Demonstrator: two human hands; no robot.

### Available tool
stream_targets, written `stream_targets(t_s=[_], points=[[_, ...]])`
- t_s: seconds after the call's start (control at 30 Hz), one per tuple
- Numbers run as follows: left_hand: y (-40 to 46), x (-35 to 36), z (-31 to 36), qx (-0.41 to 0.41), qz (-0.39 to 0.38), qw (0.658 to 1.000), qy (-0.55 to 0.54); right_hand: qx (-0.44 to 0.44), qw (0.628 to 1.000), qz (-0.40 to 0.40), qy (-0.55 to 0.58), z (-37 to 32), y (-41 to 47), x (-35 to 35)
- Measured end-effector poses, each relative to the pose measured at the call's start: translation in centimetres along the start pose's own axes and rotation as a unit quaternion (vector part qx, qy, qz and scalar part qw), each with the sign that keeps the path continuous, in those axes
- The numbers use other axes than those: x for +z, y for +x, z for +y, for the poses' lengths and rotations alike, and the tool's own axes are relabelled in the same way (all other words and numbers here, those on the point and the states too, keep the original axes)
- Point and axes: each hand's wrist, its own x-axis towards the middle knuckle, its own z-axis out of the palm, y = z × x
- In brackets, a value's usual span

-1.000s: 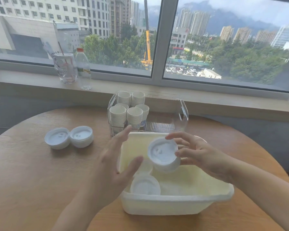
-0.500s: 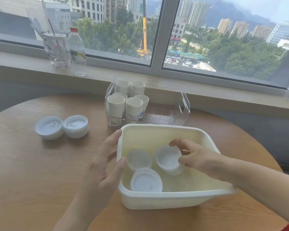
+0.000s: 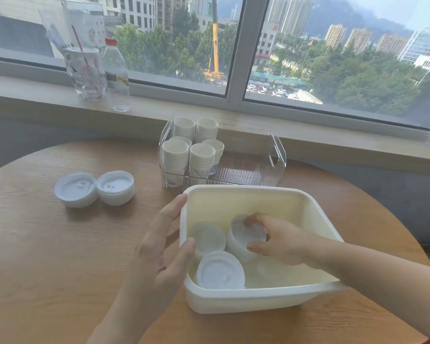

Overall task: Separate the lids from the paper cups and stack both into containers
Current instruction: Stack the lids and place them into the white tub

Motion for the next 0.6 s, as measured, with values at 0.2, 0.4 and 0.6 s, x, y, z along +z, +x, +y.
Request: stream_targets(t_s=[0.2,0.4,0.6], points=[[-0.2,0.3,-0.2,-0.002,0.026,1.0,-0.004,-0.065,0.994,-0.008,-0.082,-0.5,-0.6,-1.5],[-0.5,0.6,-0.1,-0.021,0.032,0.999,-0.016,-0.093,0.981,-0.024,-0.167,0.3,-1.0,-1.4],[-0.6,0.7,0.0,-0.029,0.035,0.999,-0.025,-0.088,0.981,0.007,-0.172,-0.4,0.1,0.3]])
